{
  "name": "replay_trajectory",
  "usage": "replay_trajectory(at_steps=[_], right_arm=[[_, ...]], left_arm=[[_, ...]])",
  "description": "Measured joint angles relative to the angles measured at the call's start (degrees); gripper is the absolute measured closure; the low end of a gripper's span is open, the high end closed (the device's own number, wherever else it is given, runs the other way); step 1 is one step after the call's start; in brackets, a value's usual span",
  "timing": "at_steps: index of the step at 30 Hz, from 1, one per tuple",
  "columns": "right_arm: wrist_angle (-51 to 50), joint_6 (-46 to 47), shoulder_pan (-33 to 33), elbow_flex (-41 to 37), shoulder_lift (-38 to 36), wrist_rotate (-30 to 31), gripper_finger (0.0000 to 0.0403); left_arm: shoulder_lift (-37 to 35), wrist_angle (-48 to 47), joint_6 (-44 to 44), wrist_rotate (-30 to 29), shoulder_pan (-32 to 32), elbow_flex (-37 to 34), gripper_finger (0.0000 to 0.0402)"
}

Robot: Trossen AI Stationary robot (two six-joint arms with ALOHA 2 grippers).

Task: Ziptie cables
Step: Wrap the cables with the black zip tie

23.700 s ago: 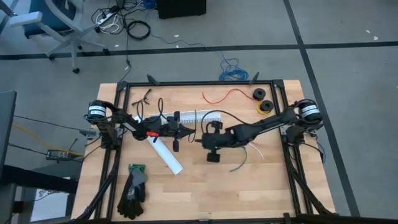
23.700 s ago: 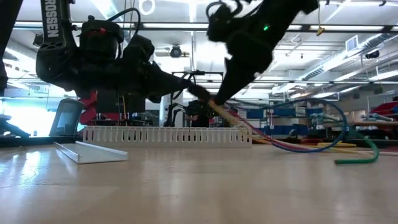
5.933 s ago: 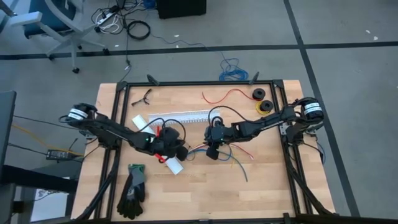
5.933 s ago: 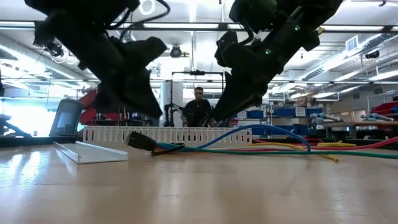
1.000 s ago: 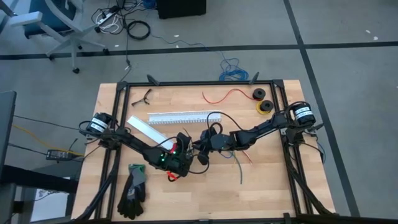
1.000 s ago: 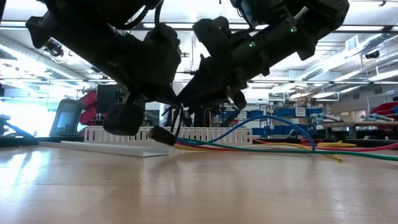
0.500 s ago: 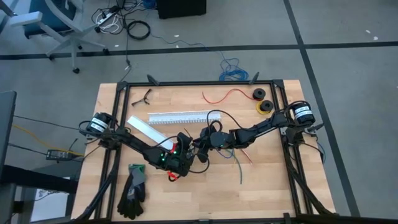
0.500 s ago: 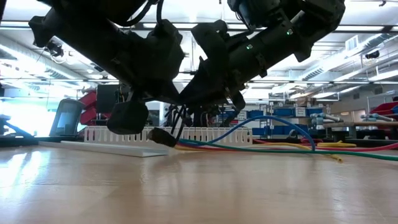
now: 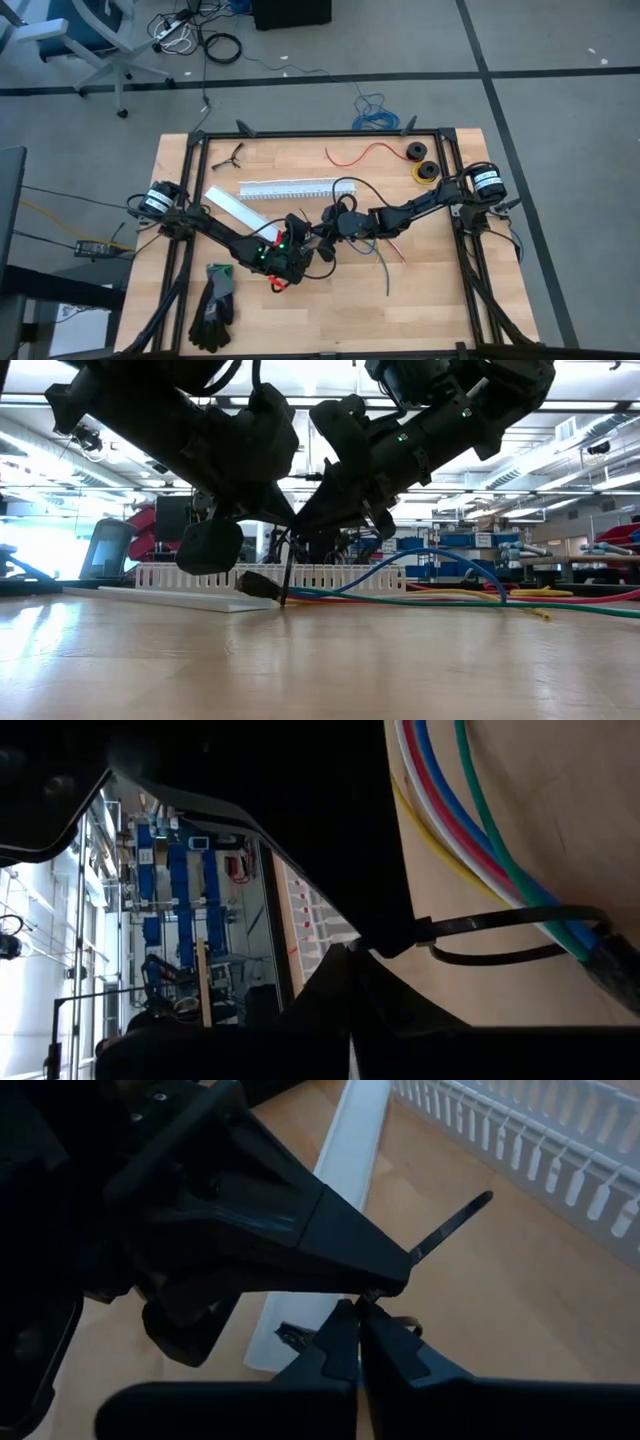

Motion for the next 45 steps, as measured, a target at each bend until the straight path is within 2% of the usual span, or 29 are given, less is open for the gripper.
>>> replay_trajectory(at_steps=[17, 23, 36, 40, 43, 45], right_arm=[[0.3, -1.4, 0.2, 0.0, 0.0, -0.2, 0.0386], [0.4, -2.6, -0.3, 0.0, 0.0, -3.2, 0.0365], [1.3, -3.8, -1.4, 0.0, 0.0, -2.8, 0.031], [-0.1, -2.9, -1.8, 0.0, 0.0, -3.3, 0.0327], [-0.9, -3.7, -1.8, 0.0, 0.0, -3.2, 0.0374], [-0.9, -4.9, -1.8, 0.0, 0.0, -3.1, 0.0391]], left_arm=[[0.0, 0.6, 0.0, -0.6, -0.1, 0.0, 0.0401], [0.0, 2.1, 0.0, -0.8, 0.0, 0.0, 0.0401], [0.0, 1.3, -0.4, -0.7, 0.0, 0.0, 0.0401], [0.0, 1.3, -0.4, -0.6, 0.0, 0.0, 0.0401], [0.0, 1.7, -0.4, -0.4, 0.0, 0.0, 0.0401], [0.0, 2.0, -0.6, -0.5, 0.0, 0.0, 0.0401]])
